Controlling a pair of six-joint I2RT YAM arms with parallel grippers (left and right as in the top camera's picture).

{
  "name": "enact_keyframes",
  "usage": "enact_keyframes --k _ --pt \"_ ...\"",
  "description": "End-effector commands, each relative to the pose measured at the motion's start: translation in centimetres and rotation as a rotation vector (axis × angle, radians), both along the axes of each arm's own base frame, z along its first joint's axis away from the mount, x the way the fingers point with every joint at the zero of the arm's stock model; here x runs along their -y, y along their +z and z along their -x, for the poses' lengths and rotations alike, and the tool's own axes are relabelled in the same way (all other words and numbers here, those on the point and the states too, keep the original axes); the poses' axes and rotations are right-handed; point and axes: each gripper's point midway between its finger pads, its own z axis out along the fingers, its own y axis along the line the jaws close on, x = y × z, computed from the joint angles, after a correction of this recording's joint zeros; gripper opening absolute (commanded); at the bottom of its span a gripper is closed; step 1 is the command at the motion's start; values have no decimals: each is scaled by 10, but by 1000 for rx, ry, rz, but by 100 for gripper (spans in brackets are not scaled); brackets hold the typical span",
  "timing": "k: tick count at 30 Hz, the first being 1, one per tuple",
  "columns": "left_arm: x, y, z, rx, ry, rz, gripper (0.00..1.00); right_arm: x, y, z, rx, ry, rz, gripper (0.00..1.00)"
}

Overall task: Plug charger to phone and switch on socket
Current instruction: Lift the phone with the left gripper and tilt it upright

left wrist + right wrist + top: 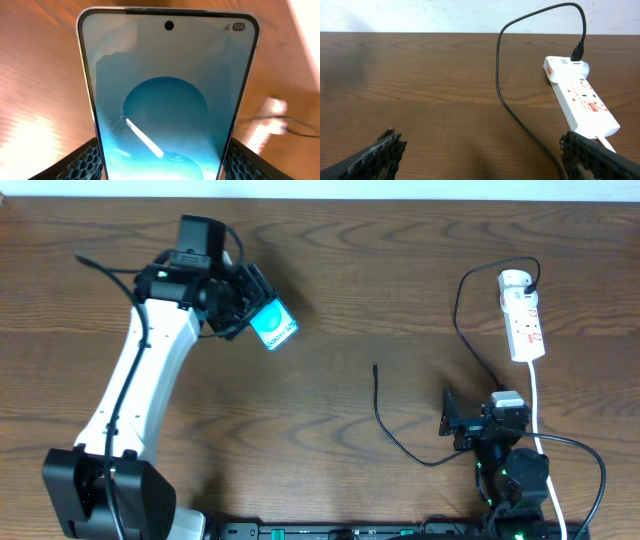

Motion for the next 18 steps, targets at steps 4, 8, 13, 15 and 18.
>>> enact_keyframes --k 4,8,13,15,18 --pt "15 39 7 -144 95 446 7 2 0 0 1 -10 1 99" --pt "15 59 11 -244 153 638 7 2 0 0 1 -10 1 99" --pt "17 88 17 -384 194 866 7 2 0 0 1 -10 1 99" --pt "18 102 22 -422 166 949 7 2 0 0 1 -10 1 99" --pt "19 118 28 -444 109 1036 7 2 0 0 1 -10 1 99"
